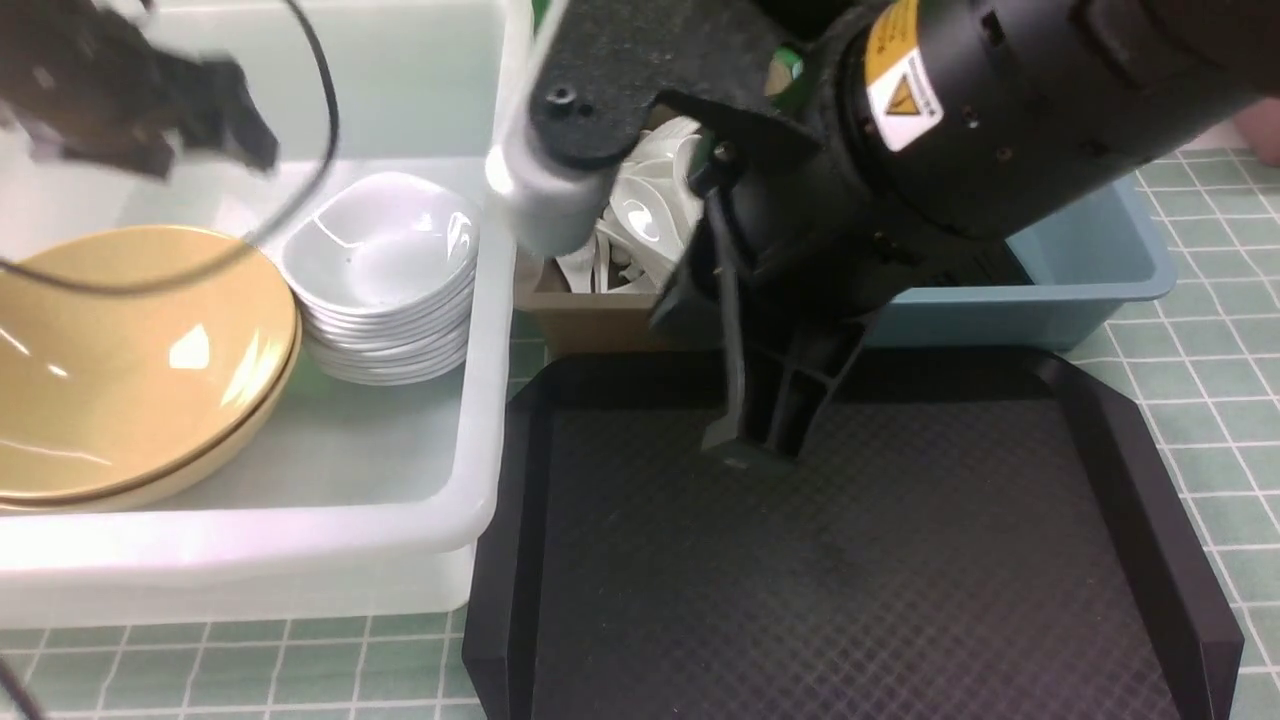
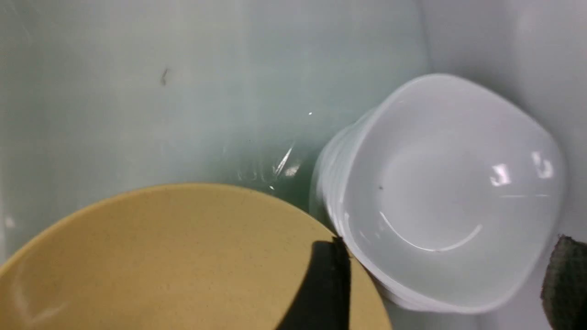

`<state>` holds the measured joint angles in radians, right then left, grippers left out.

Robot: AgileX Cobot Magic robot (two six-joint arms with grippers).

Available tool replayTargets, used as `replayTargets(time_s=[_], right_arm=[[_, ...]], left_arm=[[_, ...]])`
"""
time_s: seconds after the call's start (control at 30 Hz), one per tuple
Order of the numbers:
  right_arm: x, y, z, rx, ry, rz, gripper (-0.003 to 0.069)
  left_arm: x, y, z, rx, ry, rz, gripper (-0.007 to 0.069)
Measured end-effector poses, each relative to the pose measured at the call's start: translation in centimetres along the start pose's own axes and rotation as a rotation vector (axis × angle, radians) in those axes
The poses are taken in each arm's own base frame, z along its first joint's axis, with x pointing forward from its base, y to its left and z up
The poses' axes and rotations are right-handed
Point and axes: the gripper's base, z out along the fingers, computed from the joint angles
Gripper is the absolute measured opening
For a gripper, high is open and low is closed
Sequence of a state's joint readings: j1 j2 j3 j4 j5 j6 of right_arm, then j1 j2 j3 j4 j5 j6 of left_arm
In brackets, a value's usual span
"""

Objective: On blue table put chopsticks spoon bowls plates into blue grey white boxes.

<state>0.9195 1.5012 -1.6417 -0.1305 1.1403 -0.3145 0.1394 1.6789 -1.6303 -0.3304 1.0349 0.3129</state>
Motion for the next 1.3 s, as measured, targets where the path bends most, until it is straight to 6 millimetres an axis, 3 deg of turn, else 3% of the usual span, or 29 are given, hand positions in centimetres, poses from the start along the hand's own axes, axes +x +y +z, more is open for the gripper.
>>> replayTargets(time_s=[0.03, 0.1, 0.2, 0.27, 0.3, 0.37, 0.57, 0.6, 0.63, 0.7, 0.77, 0.9, 1.03, 1.3], right_arm=[[0.0, 0.0, -0.1, 0.001, -0.001, 0.004, 0.0078], [0.5, -0.4, -1.3, 0.041, 0.011, 0.021, 0.0081], [1.2, -0.5, -2.7, 0.064, 0.004, 0.039, 0.0087], [1.6, -0.4, -3.1, 0.069, 0.001, 0.041, 0.0087], [2.2, -0.2, -3.6, 0.071, -0.005, 0.047, 0.0089], [3.1, 0.1, -3.6, 0.069, -0.001, 0.056, 0.0091], [6.9, 1.6, -4.4, 0.082, -0.079, 0.096, 0.0098], [7.0, 1.6, -4.5, 0.084, -0.090, 0.098, 0.0098], [8.1, 2.0, -5.3, 0.097, -0.146, 0.101, 0.0099], [8.7, 2.3, -5.6, 0.104, -0.178, 0.103, 0.0099], [10.2, 2.9, -6.3, 0.122, -0.269, 0.104, 0.0099], [12.4, 4.1, -6.9, 0.124, -0.414, 0.121, 0.0099], [14.3, 5.1, -7.6, 0.131, -0.584, 0.154, 0.0099], [16.0, 6.0, -8.3, 0.161, -0.783, 0.183, 0.0099]], left_arm=[[0.0, -0.1, -0.3, -0.001, -0.002, 0.000, 0.0509], [0.5, -1.5, -4.1, -0.020, -0.020, 0.034, 0.0370], [1.7, -2.9, -7.7, -0.060, -0.054, 0.089, 0.0181], [2.5, -3.5, -9.0, -0.068, -0.072, 0.105, 0.0118], [3.7, -4.1, -10.4, -0.076, -0.087, 0.118, 0.0047], [5.5, -4.6, -11.8, -0.081, -0.106, 0.125, 0.0011], [13.2, -5.9, -14.1, -0.111, -0.242, 0.161, 0.0001], [13.8, -6.0, -14.1, -0.114, -0.254, 0.165, 0.0001], [16.7, -6.3, -14.1, -0.118, -0.315, 0.182, 0.0001], [17.5, -6.4, -14.0, -0.119, -0.331, 0.190, 0.0001], [21.4, -6.7, -13.6, -0.133, -0.404, 0.230, 0.0001], [25.8, -6.8, -12.8, -0.168, -0.485, 0.294, 0.0001], [28.5, -6.9, -12.4, -0.200, -0.578, 0.330, 0.0001], [31.1, -7.0, -11.8, -0.220, -0.667, 0.342, 0.0001]])
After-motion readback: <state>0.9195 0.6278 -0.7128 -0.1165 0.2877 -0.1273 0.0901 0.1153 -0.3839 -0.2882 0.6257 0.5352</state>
